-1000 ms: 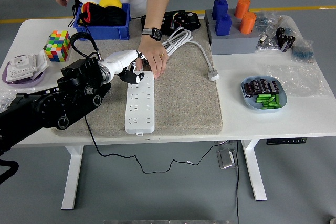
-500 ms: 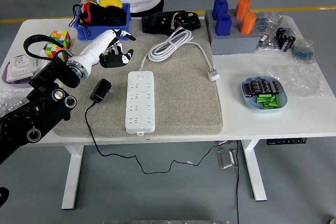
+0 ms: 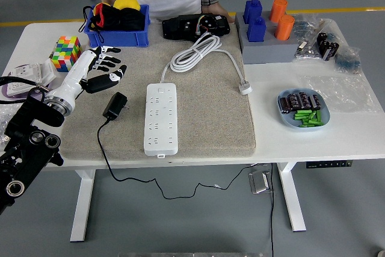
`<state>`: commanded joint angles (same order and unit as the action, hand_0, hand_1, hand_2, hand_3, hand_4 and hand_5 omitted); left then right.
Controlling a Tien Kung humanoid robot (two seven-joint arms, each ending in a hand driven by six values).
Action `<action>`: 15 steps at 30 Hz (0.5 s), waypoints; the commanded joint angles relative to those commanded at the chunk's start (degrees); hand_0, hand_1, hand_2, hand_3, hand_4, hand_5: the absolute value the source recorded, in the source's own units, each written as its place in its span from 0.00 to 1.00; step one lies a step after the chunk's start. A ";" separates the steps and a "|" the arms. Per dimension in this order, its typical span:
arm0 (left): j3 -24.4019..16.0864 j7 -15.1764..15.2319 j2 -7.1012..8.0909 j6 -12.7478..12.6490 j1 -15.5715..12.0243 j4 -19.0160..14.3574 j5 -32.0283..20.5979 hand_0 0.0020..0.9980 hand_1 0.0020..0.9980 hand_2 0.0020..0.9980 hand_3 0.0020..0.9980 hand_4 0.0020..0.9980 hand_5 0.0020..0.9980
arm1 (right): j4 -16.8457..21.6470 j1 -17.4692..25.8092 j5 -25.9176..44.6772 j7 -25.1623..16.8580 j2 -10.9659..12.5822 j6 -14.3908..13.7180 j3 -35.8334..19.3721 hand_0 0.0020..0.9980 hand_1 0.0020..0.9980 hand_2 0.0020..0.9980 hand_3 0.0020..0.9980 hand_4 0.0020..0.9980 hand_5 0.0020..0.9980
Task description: Pull the plug out,throw it away,press the button
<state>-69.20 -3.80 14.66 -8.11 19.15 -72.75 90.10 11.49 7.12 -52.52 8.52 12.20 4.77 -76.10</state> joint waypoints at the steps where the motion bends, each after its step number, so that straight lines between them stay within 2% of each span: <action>1: -0.73 0.08 -0.22 -0.10 -0.60 -0.26 0.10 0.67 0.71 0.67 0.79 0.64 0.33 | -0.02 0.02 0.02 0.00 0.01 0.00 0.05 0.75 0.69 0.67 0.67 0.77 0.67; 7: -4.08 0.24 -1.42 -0.36 -3.31 -1.09 0.92 0.68 0.71 0.67 0.78 0.64 0.33 | 0.03 -0.11 0.05 -0.03 0.17 -0.01 0.41 0.75 0.69 0.67 0.67 0.77 0.67; 15: -5.49 0.29 -1.79 -0.42 -4.60 -2.22 1.55 0.68 0.71 0.67 0.78 0.64 0.33 | 0.00 -0.41 0.14 -0.02 0.43 -0.02 0.78 0.75 0.69 0.67 0.67 0.77 0.67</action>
<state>-74.69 -3.51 12.87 -8.53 14.55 -74.97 91.65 11.49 6.71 -52.38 8.50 12.63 4.75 -75.32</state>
